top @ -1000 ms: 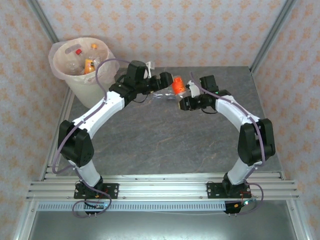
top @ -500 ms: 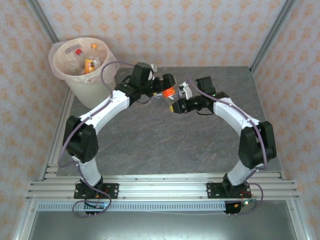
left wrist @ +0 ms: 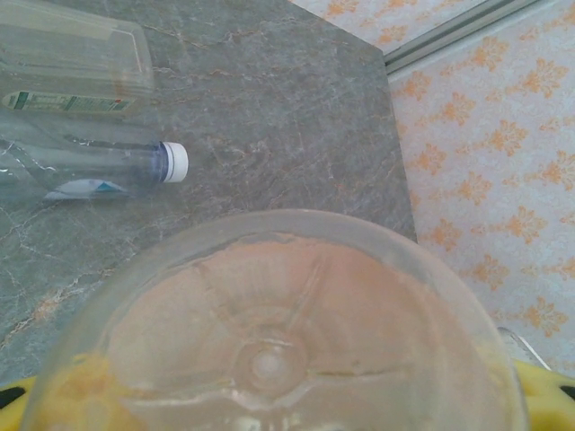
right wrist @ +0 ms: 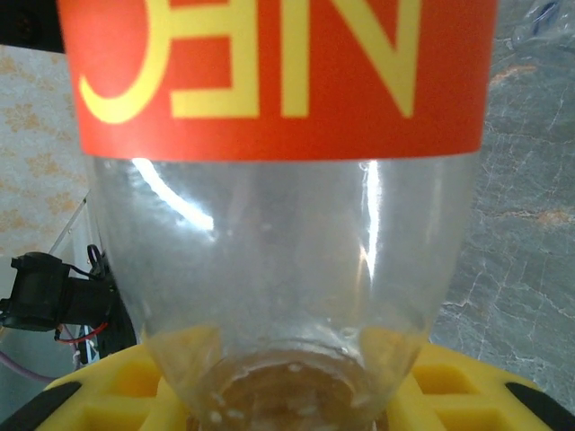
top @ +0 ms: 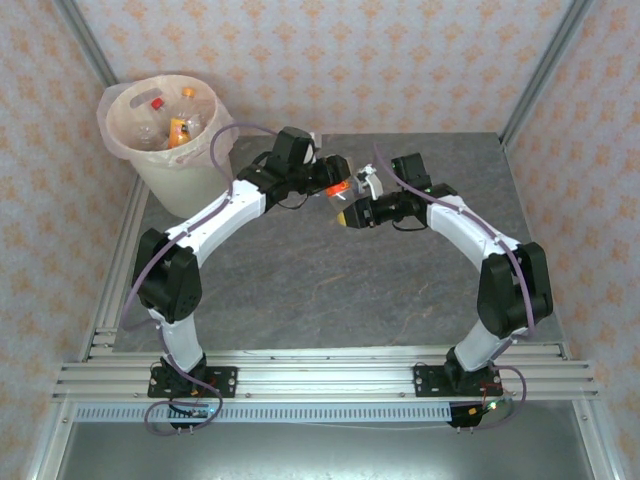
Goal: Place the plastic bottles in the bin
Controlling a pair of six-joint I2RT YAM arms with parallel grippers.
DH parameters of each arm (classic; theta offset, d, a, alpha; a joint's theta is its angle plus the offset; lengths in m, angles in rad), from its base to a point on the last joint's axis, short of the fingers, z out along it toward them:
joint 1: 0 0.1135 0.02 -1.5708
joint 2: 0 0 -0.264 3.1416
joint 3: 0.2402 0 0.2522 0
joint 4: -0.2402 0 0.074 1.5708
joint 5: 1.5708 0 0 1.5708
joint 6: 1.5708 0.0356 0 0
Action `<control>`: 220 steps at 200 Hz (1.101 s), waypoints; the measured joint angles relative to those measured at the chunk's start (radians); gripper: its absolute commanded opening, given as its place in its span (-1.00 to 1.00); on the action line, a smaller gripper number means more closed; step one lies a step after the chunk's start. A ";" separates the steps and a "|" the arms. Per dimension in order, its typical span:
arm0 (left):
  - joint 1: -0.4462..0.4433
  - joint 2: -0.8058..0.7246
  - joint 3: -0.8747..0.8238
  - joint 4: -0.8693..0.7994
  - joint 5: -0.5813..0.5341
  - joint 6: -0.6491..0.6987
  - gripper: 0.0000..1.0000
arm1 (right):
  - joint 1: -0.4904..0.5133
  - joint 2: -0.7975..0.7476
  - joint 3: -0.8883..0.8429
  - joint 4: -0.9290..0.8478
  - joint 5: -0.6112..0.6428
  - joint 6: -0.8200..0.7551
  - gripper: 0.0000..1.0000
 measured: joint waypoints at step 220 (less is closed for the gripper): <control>0.197 -0.130 0.546 -0.278 -0.751 0.526 0.08 | 0.002 -0.305 -0.153 0.125 0.833 0.269 0.98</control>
